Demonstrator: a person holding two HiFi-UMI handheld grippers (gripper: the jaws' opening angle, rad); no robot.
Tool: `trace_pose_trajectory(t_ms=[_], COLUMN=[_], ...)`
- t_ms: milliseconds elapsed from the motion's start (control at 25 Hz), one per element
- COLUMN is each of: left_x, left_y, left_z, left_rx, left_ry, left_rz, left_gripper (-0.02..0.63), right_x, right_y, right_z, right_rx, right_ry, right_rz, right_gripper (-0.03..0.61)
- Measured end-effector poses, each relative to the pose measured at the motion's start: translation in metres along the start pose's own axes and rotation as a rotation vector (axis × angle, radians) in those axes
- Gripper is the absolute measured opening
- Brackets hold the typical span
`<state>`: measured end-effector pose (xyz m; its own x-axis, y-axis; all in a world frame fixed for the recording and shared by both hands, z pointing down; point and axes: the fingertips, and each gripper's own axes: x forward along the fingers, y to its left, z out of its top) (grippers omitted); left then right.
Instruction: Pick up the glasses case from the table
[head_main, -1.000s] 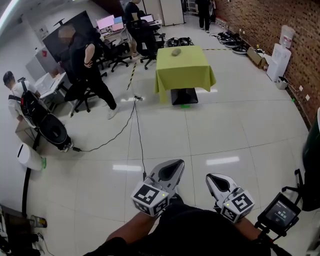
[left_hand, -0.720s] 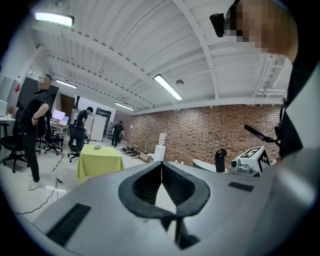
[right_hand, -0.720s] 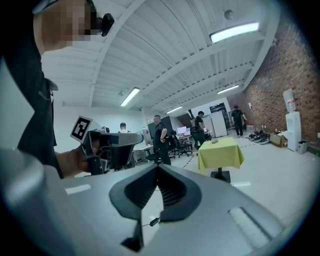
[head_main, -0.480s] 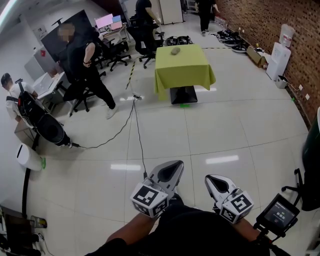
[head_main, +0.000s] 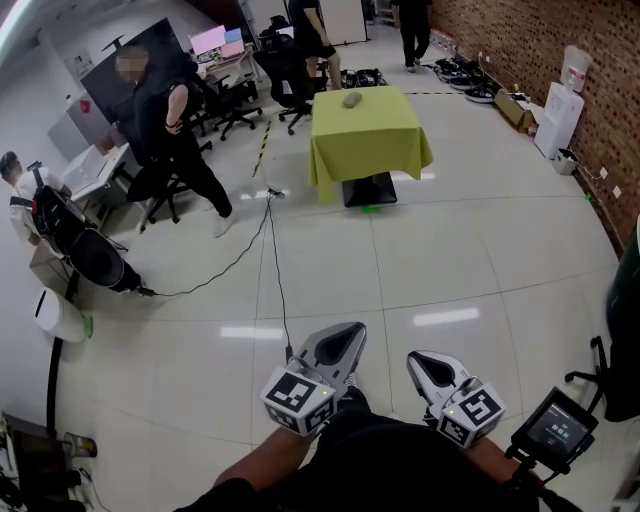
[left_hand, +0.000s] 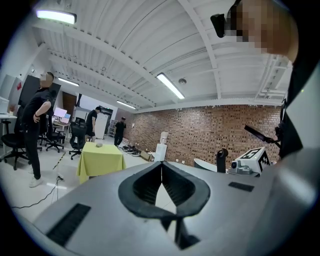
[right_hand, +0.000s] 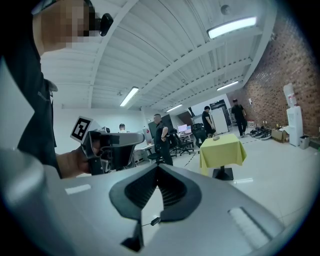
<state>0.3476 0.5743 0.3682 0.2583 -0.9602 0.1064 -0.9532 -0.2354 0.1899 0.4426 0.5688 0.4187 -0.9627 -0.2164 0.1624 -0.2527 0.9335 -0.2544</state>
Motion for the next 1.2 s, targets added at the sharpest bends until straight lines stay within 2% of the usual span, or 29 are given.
trace_pose_trajectory(t_ms=[240, 520, 960, 1200], left_x=[0.012, 0.012, 0.043, 0.066], left_y=[0.019, 0.033, 0.103, 0.144], left_z=[0.000, 0.018, 0.029, 0.044], left_rx=[0.001, -0.006, -0.027, -0.038], left_ry=[0.006, -0.001, -0.018, -0.053], left_rz=[-0.006, -0.019, 0.019, 0.025], left_gripper=[0.008, 0.008, 0.008, 0.008], right_x=[0.019, 0.034, 0.085, 0.128], right_y=[-0.010, -0.009, -0.060, -0.080], right_z=[0.002, 0.014, 0.037, 0.054], right_rx=[0.004, 0.008, 0.017, -0.013], right_ry=[0.002, 0.011, 0.010, 0.029], right_rz=[-0.007, -0.022, -0.068, -0.054], right_gripper=[0.002, 0.002, 0.002, 0.002])
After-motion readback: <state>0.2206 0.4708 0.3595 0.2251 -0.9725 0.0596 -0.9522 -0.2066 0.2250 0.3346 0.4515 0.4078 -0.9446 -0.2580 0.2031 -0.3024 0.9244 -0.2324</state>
